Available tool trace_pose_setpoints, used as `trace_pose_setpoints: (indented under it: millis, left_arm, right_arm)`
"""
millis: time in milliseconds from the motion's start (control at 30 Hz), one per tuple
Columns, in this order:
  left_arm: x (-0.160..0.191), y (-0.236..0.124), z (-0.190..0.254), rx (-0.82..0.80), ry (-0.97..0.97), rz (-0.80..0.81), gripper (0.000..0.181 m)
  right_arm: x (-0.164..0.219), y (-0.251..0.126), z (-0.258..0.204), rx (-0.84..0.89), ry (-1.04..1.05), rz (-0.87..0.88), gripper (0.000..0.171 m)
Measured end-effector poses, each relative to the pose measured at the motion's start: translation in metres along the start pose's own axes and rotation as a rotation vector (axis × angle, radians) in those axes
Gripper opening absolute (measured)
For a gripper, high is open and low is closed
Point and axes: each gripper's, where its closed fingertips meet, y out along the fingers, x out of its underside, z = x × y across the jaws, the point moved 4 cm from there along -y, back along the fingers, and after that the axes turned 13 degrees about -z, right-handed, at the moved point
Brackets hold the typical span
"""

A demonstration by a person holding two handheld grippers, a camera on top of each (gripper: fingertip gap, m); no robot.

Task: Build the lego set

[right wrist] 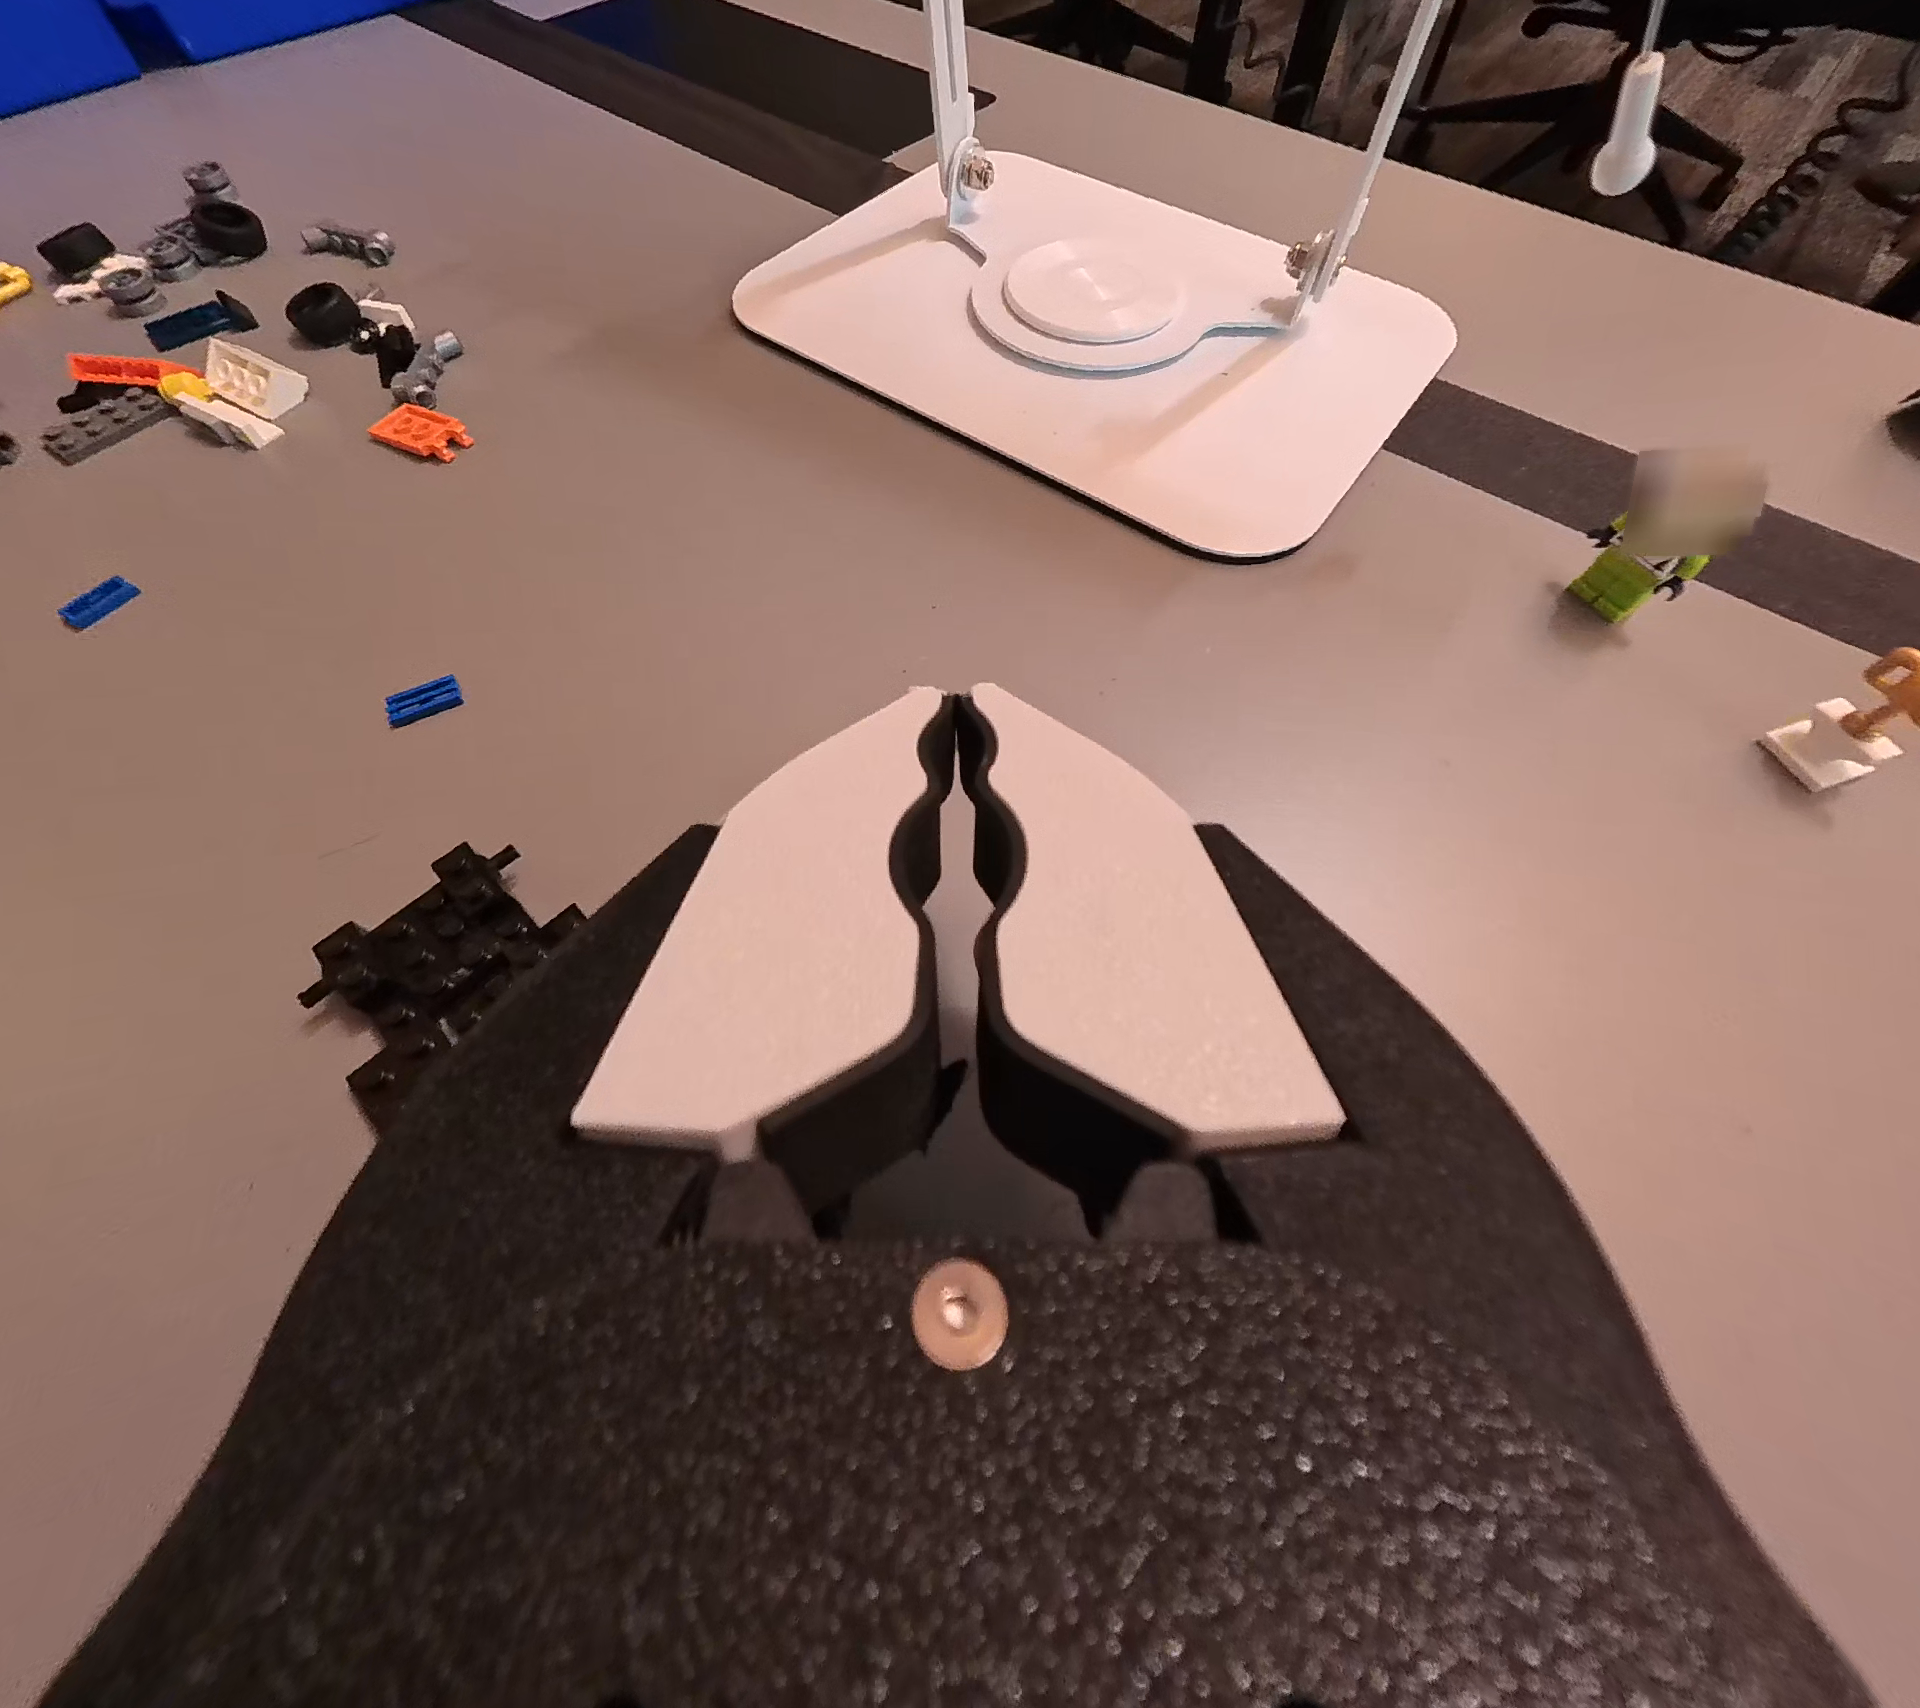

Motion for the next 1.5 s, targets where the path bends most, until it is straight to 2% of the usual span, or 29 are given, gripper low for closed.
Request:
trace_pose_setpoints:
  millis: [167, 333, 500, 700, 900, 1167, 1500]
  left_arm:
    - [0.006, -0.001, 0.001, -0.014, 0.016, -0.027, 0.005]
    - [0.008, -0.012, 0.002, -0.057, -0.021, 0.016, 0.007]
    - [-0.013, -0.019, 0.024, -0.006, 0.016, 0.097, 0.011]
    - [-0.056, -0.001, 0.065, 0.086, 0.180, 0.131, 0.017]
    - [-0.084, 0.022, 0.067, 0.106, 0.271, 0.081, 0.019]
    - [-0.092, 0.030, 0.063, 0.138, 0.323, 0.007, 0.021]
    - [-0.089, 0.031, 0.062, 0.153, 0.300, 0.023, 0.006]
  right_arm:
    - [0.000, 0.000, 0.001, -0.004, 0.007, 0.001, 0.000]
    - [0.001, 0.001, -0.002, -0.011, 0.001, -0.004, 0.000]
    - [0.001, 0.002, -0.003, -0.011, -0.001, -0.007, 0.000]
    - [0.000, 0.001, -0.004, -0.007, -0.012, -0.006, 0.000]
    - [-0.002, -0.003, 0.002, 0.008, 0.000, 0.008, 0.000]
    - [-0.003, -0.004, 0.004, 0.000, 0.006, 0.016, 0.000]
    - [-0.003, -0.004, 0.002, -0.011, 0.008, 0.015, 0.000]
